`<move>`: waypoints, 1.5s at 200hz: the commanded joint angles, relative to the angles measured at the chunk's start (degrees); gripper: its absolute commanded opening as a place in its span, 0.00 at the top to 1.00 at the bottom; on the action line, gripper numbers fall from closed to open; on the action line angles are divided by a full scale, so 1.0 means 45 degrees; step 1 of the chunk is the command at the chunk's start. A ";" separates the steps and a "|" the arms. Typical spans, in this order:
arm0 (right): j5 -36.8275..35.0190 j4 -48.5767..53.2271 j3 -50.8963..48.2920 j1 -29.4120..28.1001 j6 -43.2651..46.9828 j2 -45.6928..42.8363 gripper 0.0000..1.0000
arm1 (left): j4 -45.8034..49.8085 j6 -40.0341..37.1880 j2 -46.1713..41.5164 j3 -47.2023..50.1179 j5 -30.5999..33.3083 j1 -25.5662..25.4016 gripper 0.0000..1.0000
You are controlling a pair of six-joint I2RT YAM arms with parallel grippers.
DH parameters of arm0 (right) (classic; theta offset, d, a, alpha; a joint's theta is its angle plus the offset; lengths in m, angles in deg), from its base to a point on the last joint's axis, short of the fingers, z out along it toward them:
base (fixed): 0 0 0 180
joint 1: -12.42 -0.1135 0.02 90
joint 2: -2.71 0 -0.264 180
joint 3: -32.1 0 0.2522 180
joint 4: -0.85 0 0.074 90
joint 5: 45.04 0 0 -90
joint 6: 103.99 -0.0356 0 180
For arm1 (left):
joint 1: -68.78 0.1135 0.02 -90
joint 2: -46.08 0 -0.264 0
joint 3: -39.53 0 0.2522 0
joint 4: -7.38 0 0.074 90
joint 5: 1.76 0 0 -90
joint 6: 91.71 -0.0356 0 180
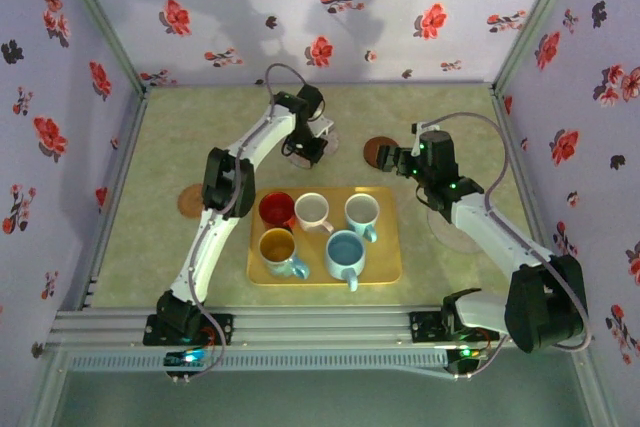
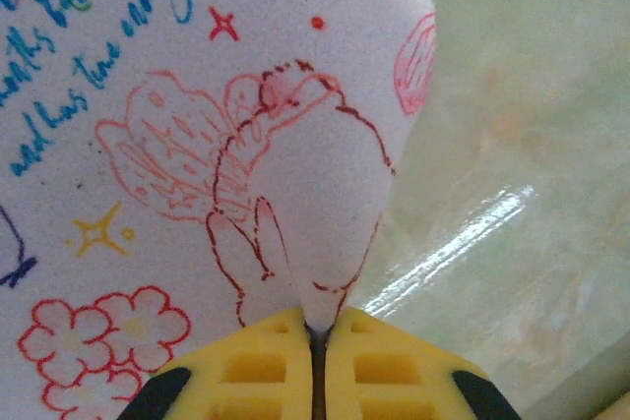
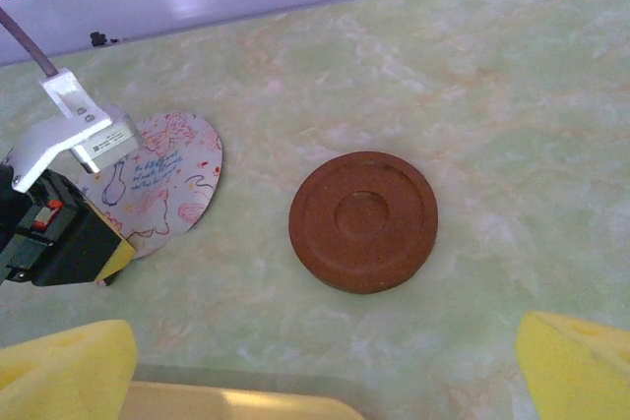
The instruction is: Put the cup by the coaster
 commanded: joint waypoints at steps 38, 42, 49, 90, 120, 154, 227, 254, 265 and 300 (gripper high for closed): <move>-0.0536 0.0044 -0.0022 -0.0085 0.0264 -0.0402 0.00 | 0.0892 -0.0722 -0.0559 0.0188 -0.1424 -0.0394 1.00; -0.0541 0.0056 -0.0022 -0.0093 0.0273 -0.0412 0.00 | 0.0946 -0.0739 -0.0557 0.0172 -0.1482 -0.0423 1.00; -0.0551 0.0100 -0.0029 -0.0084 0.0271 -0.0422 0.00 | 0.1029 -0.0819 -0.0559 0.0184 -0.1572 -0.0434 1.00; -0.0575 0.0207 -0.0041 -0.0093 0.0310 -0.0450 0.00 | 0.1349 -0.0891 -0.0471 0.0170 -0.1891 -0.0570 1.00; -0.0613 0.0184 -0.0081 -0.0086 0.0310 -0.0431 0.00 | 0.1411 -0.0929 -0.0422 0.0189 -0.1901 -0.0686 1.00; -0.0642 0.0214 -0.0080 -0.0083 0.0273 -0.0461 0.00 | 0.1353 -0.0930 -0.0256 -0.0044 -0.1872 -0.0714 1.00; -0.0652 0.0273 -0.0159 -0.0083 0.0368 -0.0562 0.00 | 0.0223 -0.0050 0.0007 -0.0369 -0.1829 -0.0689 1.00; -0.0634 0.0370 -0.0159 -0.0084 0.0457 -0.0597 0.00 | -0.0158 0.0273 0.0067 -0.0376 -0.1936 -0.0688 1.00; -0.0653 0.0380 -0.0178 -0.0083 0.0485 -0.0608 0.00 | -0.0209 0.0298 0.0066 -0.0362 -0.2061 -0.0693 1.00; -0.0646 0.0359 -0.0183 -0.0083 0.0506 -0.0577 0.00 | -0.0288 0.0379 0.0078 -0.0364 -0.2571 -0.0688 1.00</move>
